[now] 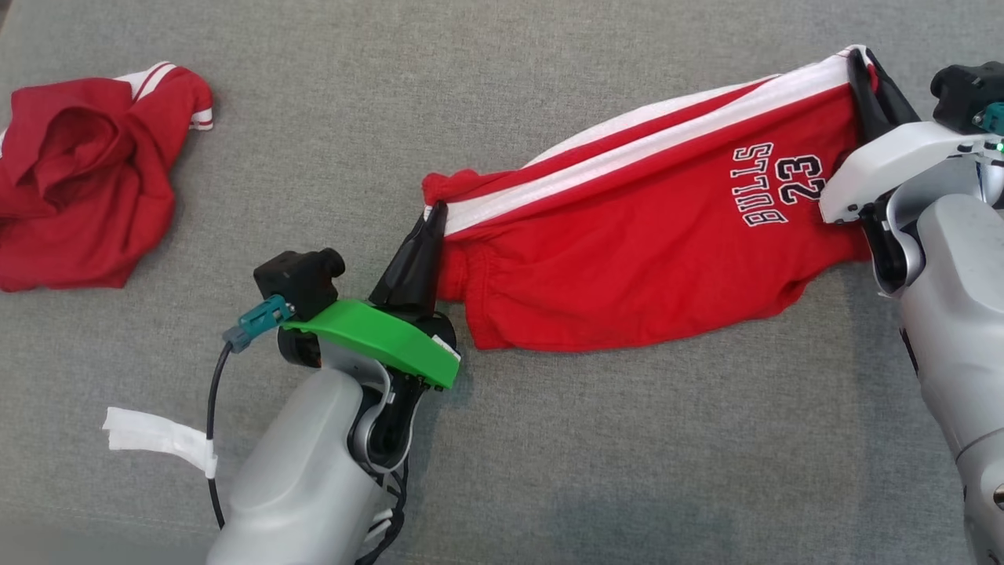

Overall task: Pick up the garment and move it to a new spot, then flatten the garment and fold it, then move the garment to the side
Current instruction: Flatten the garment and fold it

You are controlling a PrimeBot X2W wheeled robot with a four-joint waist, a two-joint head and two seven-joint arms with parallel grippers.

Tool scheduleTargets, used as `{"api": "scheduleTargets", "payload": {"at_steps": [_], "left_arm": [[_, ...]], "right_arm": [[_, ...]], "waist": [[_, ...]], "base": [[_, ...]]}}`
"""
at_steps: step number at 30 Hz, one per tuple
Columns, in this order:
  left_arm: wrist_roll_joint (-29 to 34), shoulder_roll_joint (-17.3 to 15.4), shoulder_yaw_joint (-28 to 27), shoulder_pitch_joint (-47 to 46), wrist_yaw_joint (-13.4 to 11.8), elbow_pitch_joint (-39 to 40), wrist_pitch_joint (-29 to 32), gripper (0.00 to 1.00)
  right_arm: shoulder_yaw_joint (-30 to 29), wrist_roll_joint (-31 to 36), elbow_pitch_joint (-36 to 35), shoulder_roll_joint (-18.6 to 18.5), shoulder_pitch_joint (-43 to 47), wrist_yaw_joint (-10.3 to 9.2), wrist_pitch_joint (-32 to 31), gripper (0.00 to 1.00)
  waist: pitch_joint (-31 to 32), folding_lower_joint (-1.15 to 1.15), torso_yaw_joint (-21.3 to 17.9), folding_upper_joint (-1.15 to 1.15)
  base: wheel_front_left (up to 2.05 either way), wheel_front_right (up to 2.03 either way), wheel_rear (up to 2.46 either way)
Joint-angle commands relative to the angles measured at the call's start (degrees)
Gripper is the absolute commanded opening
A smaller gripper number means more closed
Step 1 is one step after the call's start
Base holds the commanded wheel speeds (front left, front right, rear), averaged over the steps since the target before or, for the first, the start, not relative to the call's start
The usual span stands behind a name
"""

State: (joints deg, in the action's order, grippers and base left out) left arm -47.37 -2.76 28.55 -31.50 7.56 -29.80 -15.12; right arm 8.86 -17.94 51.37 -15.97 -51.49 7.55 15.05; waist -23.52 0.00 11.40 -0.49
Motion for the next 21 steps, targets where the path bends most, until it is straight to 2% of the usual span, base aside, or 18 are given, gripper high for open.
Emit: {"api": "scheduleTargets", "payload": {"at_steps": [1, 2, 3, 4, 15, 21], "left_arm": [[0.0, -0.3, 0.2, -1.0, -0.2, -0.2, 0.0, 0.01], [1.0, -0.3, 0.1, -1.3, -0.2, -0.4, 0.0, 0.43], [1.2, -0.3, -0.4, -1.2, -0.2, -0.4, 0.0, 1.0], [2.6, -0.4, -0.8, -1.2, -0.2, -0.4, 0.0, 1.0], [12.6, -0.2, -6.6, 3.5, -0.3, 0.7, 0.0, 1.0], [15.3, -0.3, -9.5, 7.5, -1.3, 1.9, 0.0, 1.0]], "right_arm": [[-0.6, 0.7, 1.1, -0.1, -0.6, -0.12, 0.2, 0.0], [-0.9, 1.0, 1.4, 0.1, -0.9, -0.12, 0.2, 0.0], [-1.3, 1.3, 1.6, 0.4, -0.9, -0.12, 0.2, 0.38], [-1.6, 1.4, 2.0, 0.7, -0.6, -0.12, 0.2, 1.0], [-3.8, 1.4, -6.4, 1.8, 6.5, -0.12, 0.2, 1.0], [-0.9, -1.4, -5.0, 2.4, 12.3, -0.11, 0.2, 1.0]], "waist": [[-1.9, 0.0, 0.7, 0.49], [-2.0, 0.0, 0.7, 0.49], [-2.0, 0.0, 0.7, 0.49], [-1.9, 0.0, 0.7, 0.49], [1.9, 0.0, -0.6, 0.49], [4.7, 0.0, -1.2, 0.49]], "base": [[0.0, 0.0, 0.0], [0.0, 0.0, 0.0], [0.0, 0.0, 0.0], [0.0, 0.0, 0.0], [0.0, 0.0, 0.0], [0.0, 0.0, 0.0]]}}
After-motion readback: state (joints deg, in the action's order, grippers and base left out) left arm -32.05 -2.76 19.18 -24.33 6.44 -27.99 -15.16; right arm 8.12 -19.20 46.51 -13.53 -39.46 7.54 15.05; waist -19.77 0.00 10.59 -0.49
